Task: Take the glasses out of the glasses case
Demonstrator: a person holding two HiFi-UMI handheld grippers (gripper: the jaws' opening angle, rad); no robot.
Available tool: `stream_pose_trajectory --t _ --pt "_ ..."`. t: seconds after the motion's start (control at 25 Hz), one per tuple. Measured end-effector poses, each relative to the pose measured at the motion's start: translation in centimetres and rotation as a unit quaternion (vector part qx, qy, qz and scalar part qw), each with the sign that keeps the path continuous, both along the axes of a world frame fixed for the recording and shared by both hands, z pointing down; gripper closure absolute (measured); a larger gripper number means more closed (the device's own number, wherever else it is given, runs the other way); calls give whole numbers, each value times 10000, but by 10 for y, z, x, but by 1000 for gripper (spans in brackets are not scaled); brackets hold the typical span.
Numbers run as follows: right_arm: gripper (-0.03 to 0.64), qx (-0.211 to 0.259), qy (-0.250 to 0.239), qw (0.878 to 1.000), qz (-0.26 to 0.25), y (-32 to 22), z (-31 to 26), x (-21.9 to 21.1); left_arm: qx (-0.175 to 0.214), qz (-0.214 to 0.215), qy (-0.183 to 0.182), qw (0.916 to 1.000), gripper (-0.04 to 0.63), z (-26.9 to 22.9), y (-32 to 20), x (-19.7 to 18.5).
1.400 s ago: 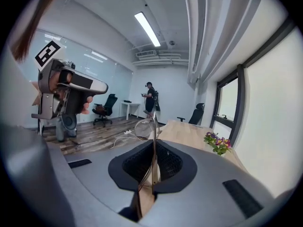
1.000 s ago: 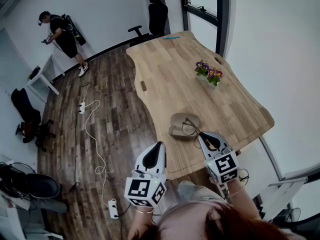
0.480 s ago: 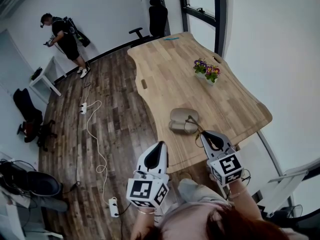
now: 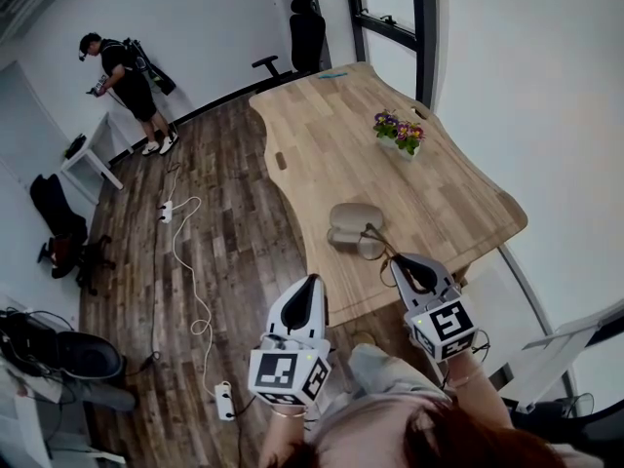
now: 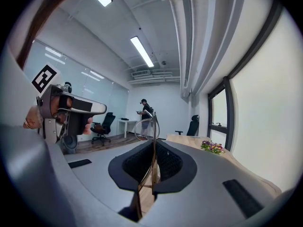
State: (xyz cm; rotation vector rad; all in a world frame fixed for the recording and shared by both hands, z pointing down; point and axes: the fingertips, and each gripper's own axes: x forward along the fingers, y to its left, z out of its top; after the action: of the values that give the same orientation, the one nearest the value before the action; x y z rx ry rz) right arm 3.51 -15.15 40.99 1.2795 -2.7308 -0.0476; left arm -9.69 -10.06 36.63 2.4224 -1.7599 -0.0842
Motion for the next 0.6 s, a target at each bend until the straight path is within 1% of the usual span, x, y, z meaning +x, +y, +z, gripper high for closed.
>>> stream_pose_trajectory --t 0.6 --pt "604 181 -122 9998 -32 41 -13 14 62 -60 -62 9999 594 -1 34 10"
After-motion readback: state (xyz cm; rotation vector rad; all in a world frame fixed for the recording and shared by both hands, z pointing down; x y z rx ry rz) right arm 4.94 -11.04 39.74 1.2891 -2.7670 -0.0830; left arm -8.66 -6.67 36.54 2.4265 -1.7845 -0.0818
